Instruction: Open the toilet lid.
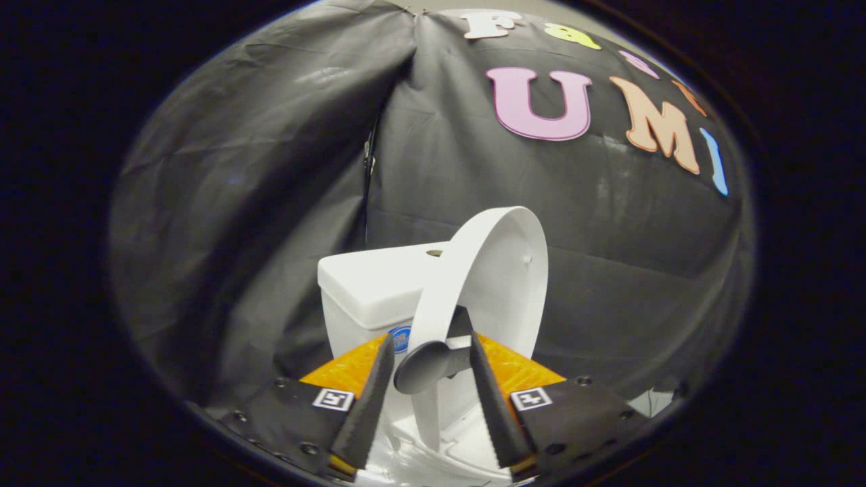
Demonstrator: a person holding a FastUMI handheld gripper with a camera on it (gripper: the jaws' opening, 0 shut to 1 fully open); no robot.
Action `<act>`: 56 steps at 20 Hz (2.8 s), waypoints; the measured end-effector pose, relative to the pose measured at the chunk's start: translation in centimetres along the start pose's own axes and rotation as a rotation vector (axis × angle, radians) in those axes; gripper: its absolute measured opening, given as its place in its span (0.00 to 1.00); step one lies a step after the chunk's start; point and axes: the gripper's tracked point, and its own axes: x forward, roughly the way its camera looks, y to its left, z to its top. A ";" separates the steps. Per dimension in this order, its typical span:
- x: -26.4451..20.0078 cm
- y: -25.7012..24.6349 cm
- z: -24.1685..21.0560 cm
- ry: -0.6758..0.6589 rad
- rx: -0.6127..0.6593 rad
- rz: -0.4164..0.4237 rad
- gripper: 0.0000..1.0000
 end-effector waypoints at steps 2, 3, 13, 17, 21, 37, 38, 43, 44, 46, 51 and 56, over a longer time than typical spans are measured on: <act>-0.3 0.2 2.3 -0.079 -0.015 0.024 0.71; -1.1 -0.3 3.3 -0.104 -0.008 0.022 0.75; -12.9 -17.7 4.5 -0.227 0.161 -0.332 0.85; -19.0 -25.2 1.7 -0.198 0.157 -0.489 0.83; -25.1 -30.4 -0.1 -0.238 0.187 -0.587 0.79; -27.5 -35.9 -7.7 -0.154 0.199 -0.530 0.76; -27.0 -35.6 -8.3 -0.128 0.190 -0.512 0.76; -26.6 -34.6 -9.3 -0.129 0.225 -0.459 0.76; -26.5 -34.6 -9.7 -0.131 0.235 -0.461 0.76; -26.4 -34.6 -10.2 -0.117 0.246 -0.463 0.75; -26.9 -35.8 -11.8 -0.037 0.286 -0.555 0.74; -26.8 -34.2 -11.1 -0.064 0.230 -0.476 0.74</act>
